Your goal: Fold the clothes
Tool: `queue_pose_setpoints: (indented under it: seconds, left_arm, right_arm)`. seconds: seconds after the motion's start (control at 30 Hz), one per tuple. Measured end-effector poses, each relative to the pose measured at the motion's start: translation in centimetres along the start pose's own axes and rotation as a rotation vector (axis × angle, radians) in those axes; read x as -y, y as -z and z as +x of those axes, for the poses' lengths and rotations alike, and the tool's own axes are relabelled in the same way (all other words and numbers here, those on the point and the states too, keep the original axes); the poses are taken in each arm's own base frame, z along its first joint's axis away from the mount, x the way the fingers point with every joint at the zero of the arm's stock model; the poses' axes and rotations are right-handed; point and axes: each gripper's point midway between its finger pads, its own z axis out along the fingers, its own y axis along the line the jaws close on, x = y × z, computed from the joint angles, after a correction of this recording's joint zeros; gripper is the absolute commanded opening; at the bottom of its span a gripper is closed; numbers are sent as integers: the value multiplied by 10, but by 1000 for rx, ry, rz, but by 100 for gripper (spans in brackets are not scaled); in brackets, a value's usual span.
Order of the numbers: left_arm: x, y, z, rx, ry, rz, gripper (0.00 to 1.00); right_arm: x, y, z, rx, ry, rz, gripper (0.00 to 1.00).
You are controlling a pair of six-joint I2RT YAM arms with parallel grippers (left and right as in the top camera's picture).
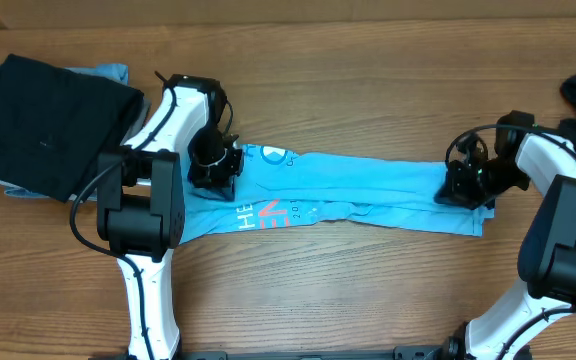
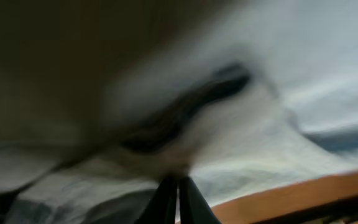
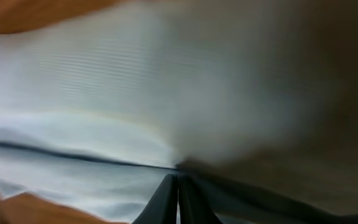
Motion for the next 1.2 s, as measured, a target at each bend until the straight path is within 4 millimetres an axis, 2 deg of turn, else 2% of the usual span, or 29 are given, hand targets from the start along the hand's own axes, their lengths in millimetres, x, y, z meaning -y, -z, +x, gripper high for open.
queue_pose_setpoints:
  seconds: [0.13,0.47,0.7,0.77,0.87,0.97,1.1,1.2]
  left_arm:
    - [-19,-5,-2,9,3,-100,4]
    - [-47,8,-16,93,-7,-287,4]
    - [-66,16,-19,115,-6,-418,4]
    - [-73,21,-14,97,8,-463,4]
    - [-79,42,-10,94,40,-515,4]
    - [-74,75,-18,162,57,-532,4]
    - [-61,115,-22,245,67,-524,4]
    - [-31,136,-34,340,31,-413,4]
  right_arm:
    - [11,-1,0,1,-34,64,6]
    - [30,7,-15,77,-66,187,6]
    - [35,9,-17,87,-72,227,8]
    - [40,12,-13,74,-92,263,8]
    - [50,17,-5,46,-136,296,8]
    - [44,29,-9,39,-136,243,8]
    - [18,68,-30,71,-97,189,8]
    - [-14,97,-38,85,-37,105,8]
